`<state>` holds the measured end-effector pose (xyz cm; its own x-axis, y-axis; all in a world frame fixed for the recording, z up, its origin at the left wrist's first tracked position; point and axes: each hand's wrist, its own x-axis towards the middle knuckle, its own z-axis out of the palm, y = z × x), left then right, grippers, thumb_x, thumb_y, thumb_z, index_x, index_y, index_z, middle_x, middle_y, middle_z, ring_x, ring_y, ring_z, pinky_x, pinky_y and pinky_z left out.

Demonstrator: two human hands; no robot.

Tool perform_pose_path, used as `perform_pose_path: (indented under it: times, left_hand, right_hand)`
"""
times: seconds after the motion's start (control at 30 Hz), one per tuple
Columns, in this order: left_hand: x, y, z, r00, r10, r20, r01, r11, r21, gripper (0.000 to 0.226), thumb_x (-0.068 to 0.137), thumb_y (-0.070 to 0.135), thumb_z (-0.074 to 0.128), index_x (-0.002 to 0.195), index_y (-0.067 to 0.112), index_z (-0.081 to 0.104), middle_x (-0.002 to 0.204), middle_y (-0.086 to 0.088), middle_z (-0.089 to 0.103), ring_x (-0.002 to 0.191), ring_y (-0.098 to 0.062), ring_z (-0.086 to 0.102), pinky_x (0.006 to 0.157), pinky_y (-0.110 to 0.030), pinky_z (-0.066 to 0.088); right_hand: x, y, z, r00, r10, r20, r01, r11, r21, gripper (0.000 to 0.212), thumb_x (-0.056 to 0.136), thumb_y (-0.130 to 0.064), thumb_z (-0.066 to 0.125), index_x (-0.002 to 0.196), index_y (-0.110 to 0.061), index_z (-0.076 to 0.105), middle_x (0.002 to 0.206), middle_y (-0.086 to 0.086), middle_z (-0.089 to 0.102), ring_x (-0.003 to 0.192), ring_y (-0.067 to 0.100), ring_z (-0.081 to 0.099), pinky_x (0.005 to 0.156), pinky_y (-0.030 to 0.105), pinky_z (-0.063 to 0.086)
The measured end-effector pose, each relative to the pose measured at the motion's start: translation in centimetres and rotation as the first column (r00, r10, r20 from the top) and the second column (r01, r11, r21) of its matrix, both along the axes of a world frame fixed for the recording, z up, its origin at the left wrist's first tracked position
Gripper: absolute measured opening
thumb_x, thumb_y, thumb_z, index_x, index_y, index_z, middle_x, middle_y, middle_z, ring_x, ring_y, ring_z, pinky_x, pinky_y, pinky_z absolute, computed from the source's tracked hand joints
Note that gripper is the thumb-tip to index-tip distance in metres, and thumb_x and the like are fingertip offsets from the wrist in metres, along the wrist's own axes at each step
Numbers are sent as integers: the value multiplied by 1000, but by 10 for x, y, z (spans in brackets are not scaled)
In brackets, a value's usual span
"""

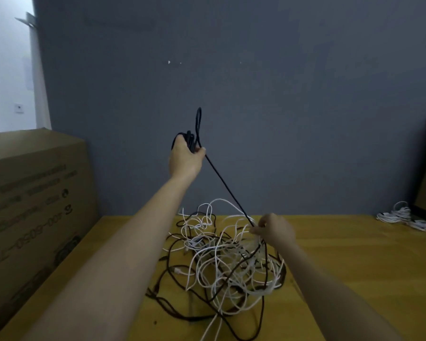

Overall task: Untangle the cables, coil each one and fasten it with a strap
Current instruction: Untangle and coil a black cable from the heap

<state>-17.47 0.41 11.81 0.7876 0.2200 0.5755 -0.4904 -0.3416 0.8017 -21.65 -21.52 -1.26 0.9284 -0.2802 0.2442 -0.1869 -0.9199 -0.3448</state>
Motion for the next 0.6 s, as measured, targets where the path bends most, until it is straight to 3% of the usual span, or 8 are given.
perform_pose_path:
  times: [0.1,0.17,0.3,0.37,0.43,0.5,0.53,0.6]
  left_hand:
    - [13,2,1,999,12,-39,-12,1000,-17,18,91,19,60,99,9,47,80,4,49,78,-24,54,68,-34,44]
    - [22,8,10,998,23,-51,-23,1000,-2,17,91,17,58,100,8,47,81,2,49,74,-23,53,68,-36,45]
    - [34,21,17,997,1,-75,7,995,102,18,92,16,60,103,9,49,84,1,52,76,-20,53,65,-32,45]
    - [36,23,8,995,-8,-98,20,993,114,19,92,17,62,104,9,49,90,-3,55,82,-23,56,69,-35,46]
    - [36,23,-4,992,-14,-126,30,991,128,19,91,18,63,103,10,49,96,-8,59,86,-26,58,75,-40,48]
    - [33,21,-16,988,-43,-150,64,989,131,20,90,18,64,102,10,51,97,-7,60,84,-23,58,73,-38,48]
    - [31,19,-23,985,-63,-163,86,987,138,21,90,19,65,103,9,52,95,-6,60,83,-21,58,71,-35,47]
    - [25,13,-33,977,-101,-186,131,979,159,24,89,20,67,104,8,53,91,-2,59,82,-20,58,70,-32,44]
  right_hand:
    - [23,-2,24,998,-15,-56,15,1000,7,37,90,-32,67,67,-6,53,58,8,45,51,21,41,53,29,31]
    - [41,-3,56,988,-5,151,-14,992,128,35,93,-28,64,65,-8,54,58,11,43,53,22,38,52,30,28]
    - [53,9,117,603,-98,791,-335,869,363,25,97,-22,56,73,-15,54,72,6,45,54,8,37,53,23,24]
    - [71,7,118,693,-54,719,-281,898,339,14,100,-16,48,98,-16,61,86,5,50,62,12,43,58,24,29]
    - [90,-5,96,978,50,203,-86,982,171,17,101,-15,42,111,-10,56,95,14,55,65,20,45,62,35,37]
    - [94,-13,77,986,0,-166,6,999,32,44,99,-17,46,141,-8,36,130,21,47,91,30,54,75,41,46]
    - [86,-8,72,990,11,-137,-6,999,42,53,98,-14,48,147,-10,28,142,19,37,110,35,51,82,42,46]
    - [67,13,63,980,85,178,-104,989,102,49,95,-6,45,143,-11,38,142,15,36,121,34,46,88,41,44]
